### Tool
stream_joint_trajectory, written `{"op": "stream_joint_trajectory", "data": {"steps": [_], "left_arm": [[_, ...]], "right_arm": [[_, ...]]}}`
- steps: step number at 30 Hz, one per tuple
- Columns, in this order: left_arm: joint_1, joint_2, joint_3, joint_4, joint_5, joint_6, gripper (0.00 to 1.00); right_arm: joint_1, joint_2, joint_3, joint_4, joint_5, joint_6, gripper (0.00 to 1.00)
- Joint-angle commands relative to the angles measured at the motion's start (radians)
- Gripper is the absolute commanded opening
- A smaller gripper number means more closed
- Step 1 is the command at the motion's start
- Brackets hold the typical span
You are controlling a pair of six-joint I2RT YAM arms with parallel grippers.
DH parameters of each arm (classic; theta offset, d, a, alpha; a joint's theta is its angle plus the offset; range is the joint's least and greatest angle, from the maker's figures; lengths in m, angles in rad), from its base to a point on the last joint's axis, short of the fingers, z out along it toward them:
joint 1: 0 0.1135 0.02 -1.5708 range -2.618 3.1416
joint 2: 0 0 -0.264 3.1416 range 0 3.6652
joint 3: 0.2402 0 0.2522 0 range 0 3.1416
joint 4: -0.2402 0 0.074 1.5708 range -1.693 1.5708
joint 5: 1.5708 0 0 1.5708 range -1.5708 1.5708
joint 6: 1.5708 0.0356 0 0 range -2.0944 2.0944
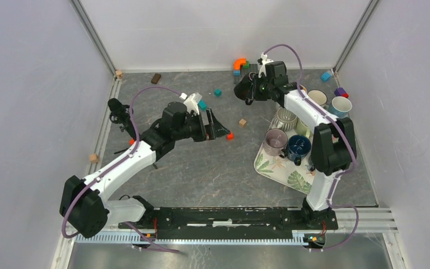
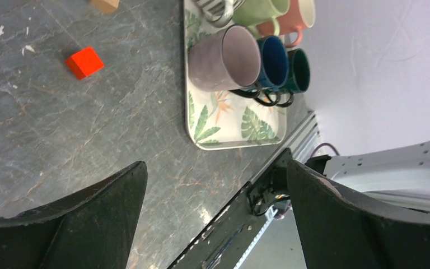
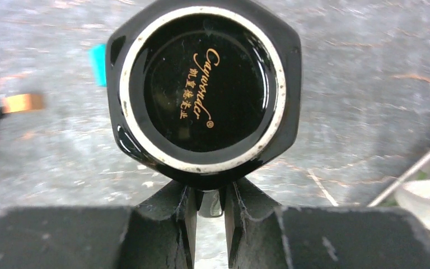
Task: Turn the mug right side up
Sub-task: Turn over the cup at the center of the board.
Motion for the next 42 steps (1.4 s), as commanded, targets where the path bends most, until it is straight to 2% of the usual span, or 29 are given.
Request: {"op": "stream_joint_trajectory", "data": {"steps": [1, 9, 14, 20, 27, 33, 42], "left_arm": [[0.057, 0.006, -0.011, 0.177, 0.090, -0.121, 1.00], [0.088, 0.032, -0.012, 0.365, 0.135, -0.219, 1.00], [0.088, 0.051, -0.041, 0.510, 0.153, -0.301, 0.99], [0.092, 0.073, -0.050, 0.630, 0.182, -0.363, 0.94], [0.095, 0.097, -0.083, 0.816, 0.190, -0.469, 0.84], [0.095, 0.121, -0.095, 0.975, 0.208, -0.543, 0.72], [0.095, 0.144, -0.122, 1.129, 0.198, -0.617, 0.58]], "right_arm": [[0.008, -0.175, -0.045, 0.236, -0.221, 0.093, 0.00], [0.026, -0.332, -0.211, 0.491, -0.413, 0.307, 0.00], [0.040, -0.409, -0.286, 0.613, -0.479, 0.426, 0.00], [0.055, -0.488, -0.361, 0.751, -0.533, 0.552, 0.00], [0.074, -0.556, -0.435, 0.902, -0.556, 0.690, 0.00], [0.095, -0.577, -0.442, 0.910, -0.556, 0.705, 0.00], [0.128, -0.579, -0.463, 0.951, -0.542, 0.742, 0.00]]}}
